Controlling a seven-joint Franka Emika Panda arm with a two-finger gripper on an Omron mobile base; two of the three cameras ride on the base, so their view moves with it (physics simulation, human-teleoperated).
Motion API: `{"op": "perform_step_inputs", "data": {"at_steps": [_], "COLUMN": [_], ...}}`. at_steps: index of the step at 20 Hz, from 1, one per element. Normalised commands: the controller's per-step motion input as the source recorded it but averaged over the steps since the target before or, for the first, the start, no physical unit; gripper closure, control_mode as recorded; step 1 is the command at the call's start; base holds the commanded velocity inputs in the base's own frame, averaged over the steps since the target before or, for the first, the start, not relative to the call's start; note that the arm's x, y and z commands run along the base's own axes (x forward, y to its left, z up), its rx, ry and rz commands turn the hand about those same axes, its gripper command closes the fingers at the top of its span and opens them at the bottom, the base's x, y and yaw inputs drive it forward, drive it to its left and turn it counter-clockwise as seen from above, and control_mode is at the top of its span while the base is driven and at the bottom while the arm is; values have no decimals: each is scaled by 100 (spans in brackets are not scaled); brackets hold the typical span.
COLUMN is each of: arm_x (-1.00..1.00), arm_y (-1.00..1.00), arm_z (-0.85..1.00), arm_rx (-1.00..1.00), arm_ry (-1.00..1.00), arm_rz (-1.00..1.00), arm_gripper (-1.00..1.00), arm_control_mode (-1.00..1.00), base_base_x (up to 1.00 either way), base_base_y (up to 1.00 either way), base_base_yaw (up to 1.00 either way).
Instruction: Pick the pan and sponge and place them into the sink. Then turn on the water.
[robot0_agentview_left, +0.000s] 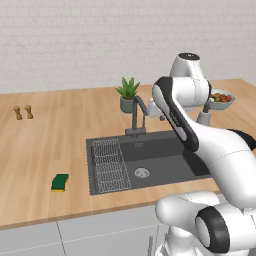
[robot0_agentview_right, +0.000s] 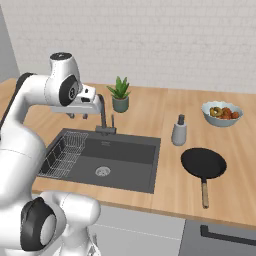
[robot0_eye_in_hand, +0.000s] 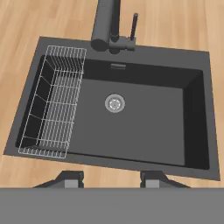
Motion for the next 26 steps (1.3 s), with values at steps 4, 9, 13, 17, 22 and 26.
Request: {"op": "perform_step_inputs", "data": {"at_steps": [4,9,13,17,22,26], "arm_x": [-1,-1,-12,-11,-18,-30], "arm_y": [-48,-75,-95,-91,-76,-80], "arm_z": [-1,-8,-22,-27,-27,-34], "arm_rx": [0,0,0,0,0,0], "arm_ry": [0,0,0,0,0,0], "arm_rz": [-2,0,0,-1,-6,-5], "arm_gripper": [-100,-100,-100,-100,-100,-100], "arm_control_mode": [-100,-100,-100,-100,-100,-100], "base_base_x": [0,0,0,0,0,0], "base_base_y": [0,0,0,0,0,0], "base_base_yaw": [0,0,0,0,0,0]}}
